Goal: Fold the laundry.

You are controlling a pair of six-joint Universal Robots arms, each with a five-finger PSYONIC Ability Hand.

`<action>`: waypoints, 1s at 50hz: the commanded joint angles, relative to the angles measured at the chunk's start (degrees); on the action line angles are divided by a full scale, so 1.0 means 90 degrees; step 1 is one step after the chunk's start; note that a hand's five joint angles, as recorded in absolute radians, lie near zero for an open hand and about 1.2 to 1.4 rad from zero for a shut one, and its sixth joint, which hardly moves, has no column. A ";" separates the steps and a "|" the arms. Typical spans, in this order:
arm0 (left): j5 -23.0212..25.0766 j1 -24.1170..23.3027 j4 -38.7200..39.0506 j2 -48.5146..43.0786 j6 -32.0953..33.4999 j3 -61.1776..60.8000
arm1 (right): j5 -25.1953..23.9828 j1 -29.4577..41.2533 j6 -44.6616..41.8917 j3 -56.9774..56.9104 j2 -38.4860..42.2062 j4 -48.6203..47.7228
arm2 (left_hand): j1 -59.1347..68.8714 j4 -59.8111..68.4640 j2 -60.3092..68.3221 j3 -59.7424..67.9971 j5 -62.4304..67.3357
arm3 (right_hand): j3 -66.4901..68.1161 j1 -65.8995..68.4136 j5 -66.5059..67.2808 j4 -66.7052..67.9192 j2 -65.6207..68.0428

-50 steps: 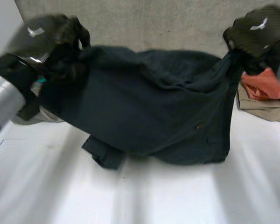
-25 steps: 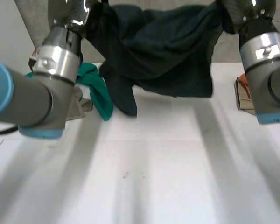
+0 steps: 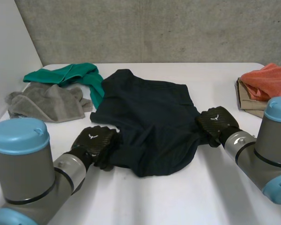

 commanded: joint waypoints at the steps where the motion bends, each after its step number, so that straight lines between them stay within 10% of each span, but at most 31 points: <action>1: -0.0003 -0.0131 -0.0258 0.0902 0.0060 -0.0045 | 0.0001 -0.0055 -0.0002 0.0153 -0.0054 -0.0028 | 0.0227 0.0257 0.0231 0.0218 0.0274 | 0.1281 0.1578 0.1307 0.1242 0.1414; 21: 0.0045 0.0103 0.0591 -0.0220 0.1094 -0.0172 | 0.0137 -0.0084 0.0037 0.0202 -0.0084 0.0011 | 0.0563 0.0592 0.0567 0.0553 0.0609 | 0.1281 0.1578 0.1307 0.1242 0.1414; 27: 0.0094 0.0103 0.1002 -0.0367 0.1143 -0.0162 | 0.0147 -0.0045 0.0017 0.0222 -0.0093 0.0021 | 0.4542 0.4571 0.4546 0.4533 0.4588 | 0.1281 0.1578 0.1307 0.1242 0.1414; 50: 0.0104 0.0787 -0.0248 0.2104 0.0724 -0.0347 | 0.0958 -0.0075 -0.0627 -0.1584 -0.0923 0.0685 | 0.4542 0.4572 0.4546 0.4533 0.4589 | 0.1281 0.1578 0.1307 0.1242 0.1414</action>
